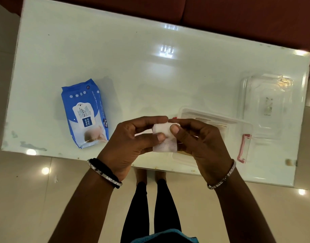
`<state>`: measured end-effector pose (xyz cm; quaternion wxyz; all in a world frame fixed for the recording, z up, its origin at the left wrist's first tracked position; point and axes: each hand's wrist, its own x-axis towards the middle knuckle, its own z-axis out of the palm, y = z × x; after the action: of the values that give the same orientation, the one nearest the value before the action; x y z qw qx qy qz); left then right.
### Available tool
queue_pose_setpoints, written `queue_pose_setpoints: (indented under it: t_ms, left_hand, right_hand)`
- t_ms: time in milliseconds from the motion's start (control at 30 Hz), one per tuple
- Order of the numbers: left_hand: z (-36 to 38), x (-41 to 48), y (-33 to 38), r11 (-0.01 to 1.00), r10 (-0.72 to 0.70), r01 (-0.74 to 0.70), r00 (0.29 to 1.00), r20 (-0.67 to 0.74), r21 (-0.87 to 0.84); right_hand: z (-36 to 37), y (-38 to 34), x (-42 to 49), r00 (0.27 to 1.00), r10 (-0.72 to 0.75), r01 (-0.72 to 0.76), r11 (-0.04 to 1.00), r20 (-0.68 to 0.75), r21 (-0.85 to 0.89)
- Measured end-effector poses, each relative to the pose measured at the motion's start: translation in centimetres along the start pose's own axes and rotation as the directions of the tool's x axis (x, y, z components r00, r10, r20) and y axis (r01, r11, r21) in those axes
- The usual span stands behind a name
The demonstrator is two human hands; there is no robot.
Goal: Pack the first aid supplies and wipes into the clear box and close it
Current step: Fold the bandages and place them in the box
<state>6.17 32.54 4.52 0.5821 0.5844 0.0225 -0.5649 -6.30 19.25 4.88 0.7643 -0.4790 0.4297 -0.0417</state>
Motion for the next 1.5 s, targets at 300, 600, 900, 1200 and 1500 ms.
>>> queue_pose_setpoints:
  t_ms: [300,600,900,1200,1500]
  left_hand:
    - [-0.3,0.1,-0.2,0.996,-0.084,0.082,0.995,-0.051,-0.028]
    - [-0.3,0.4,-0.3,0.999,-0.041,0.042,0.998,-0.047,0.024]
    - [-0.2,0.9,-0.1,0.992,-0.124,0.124,0.991,-0.040,-0.001]
    - [0.3,1.5,-0.2,0.989,-0.139,0.136,0.989,-0.048,-0.049]
    - [0.6,1.6,-0.7,0.991,-0.122,0.123,0.992,0.019,-0.055]
  right_hand:
    - [-0.2,-0.1,0.1,0.988,-0.134,0.140,0.986,0.074,-0.088]
    - [0.0,0.3,0.3,1.000,0.010,-0.010,0.999,-0.001,-0.047]
    - [-0.4,0.3,0.6,0.996,-0.048,0.050,0.999,0.075,-0.020]
    - [-0.8,0.5,0.8,1.000,0.009,-0.009,1.000,0.001,-0.030]
    - [-1.3,0.6,0.9,0.993,0.114,-0.114,0.993,-0.015,0.044]
